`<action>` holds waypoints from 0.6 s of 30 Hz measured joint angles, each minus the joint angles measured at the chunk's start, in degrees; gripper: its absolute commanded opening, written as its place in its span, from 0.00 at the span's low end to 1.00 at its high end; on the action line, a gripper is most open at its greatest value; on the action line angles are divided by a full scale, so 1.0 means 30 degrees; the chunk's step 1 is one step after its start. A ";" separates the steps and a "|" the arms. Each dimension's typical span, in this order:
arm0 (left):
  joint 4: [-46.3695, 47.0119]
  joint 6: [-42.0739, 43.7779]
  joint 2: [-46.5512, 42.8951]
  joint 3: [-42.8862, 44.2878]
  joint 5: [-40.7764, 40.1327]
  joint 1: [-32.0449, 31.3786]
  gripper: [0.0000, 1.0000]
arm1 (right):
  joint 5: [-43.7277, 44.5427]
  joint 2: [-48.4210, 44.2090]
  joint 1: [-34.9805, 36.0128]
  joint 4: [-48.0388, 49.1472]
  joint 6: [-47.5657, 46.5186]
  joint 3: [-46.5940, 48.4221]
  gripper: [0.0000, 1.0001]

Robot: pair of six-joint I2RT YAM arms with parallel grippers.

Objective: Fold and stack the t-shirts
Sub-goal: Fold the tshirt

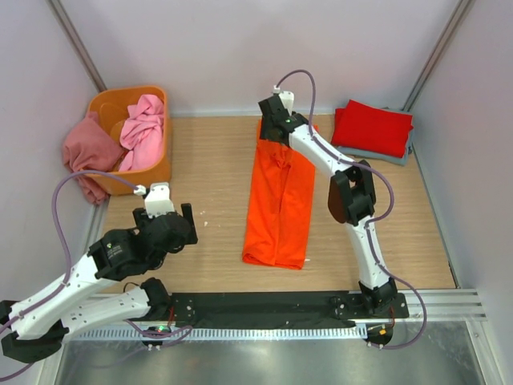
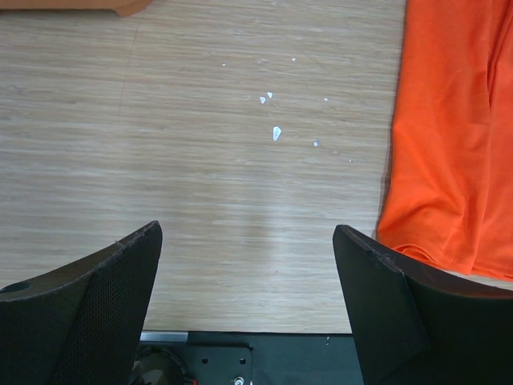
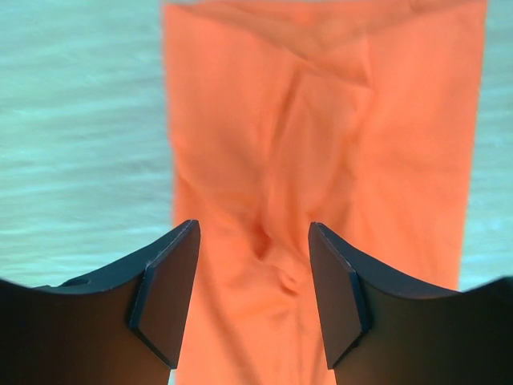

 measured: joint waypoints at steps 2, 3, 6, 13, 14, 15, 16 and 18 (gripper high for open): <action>0.0007 0.0000 -0.0073 0.0000 0.0000 0.0000 0.88 | -0.0036 0.0503 0.0160 -0.0102 -0.0095 0.1333 0.60; 0.0007 0.0000 -0.0124 -0.0007 0.0000 0.0000 0.88 | -0.0036 0.0758 0.0197 -0.0109 -0.0160 0.1829 0.60; 0.0007 0.0007 -0.0262 -0.0036 0.0000 0.0000 0.88 | -0.0029 0.1545 0.0284 -0.0219 -0.0357 0.2710 0.57; 0.0015 0.0000 -0.0291 -0.0066 0.0000 0.0000 0.88 | -0.0029 0.3417 0.0313 -0.1224 -0.0444 0.2943 0.55; 0.0015 0.0007 -0.0291 -0.0073 0.0000 0.0000 0.88 | -0.0029 0.3606 0.0306 -0.1348 -0.0444 0.2943 0.55; 0.0015 0.0000 -0.0291 -0.0073 0.0000 0.0000 0.88 | -0.0029 0.3752 0.0306 -0.1421 -0.0444 0.2943 0.53; 0.0015 0.0000 -0.0291 -0.0073 0.0000 0.0000 0.87 | -0.0029 0.3869 0.0291 -0.1479 -0.0444 0.2943 0.50; 0.0015 0.0000 -0.0299 -0.0073 0.0000 0.0000 0.87 | -0.0007 0.3963 0.0284 -0.1559 -0.0466 0.2936 0.42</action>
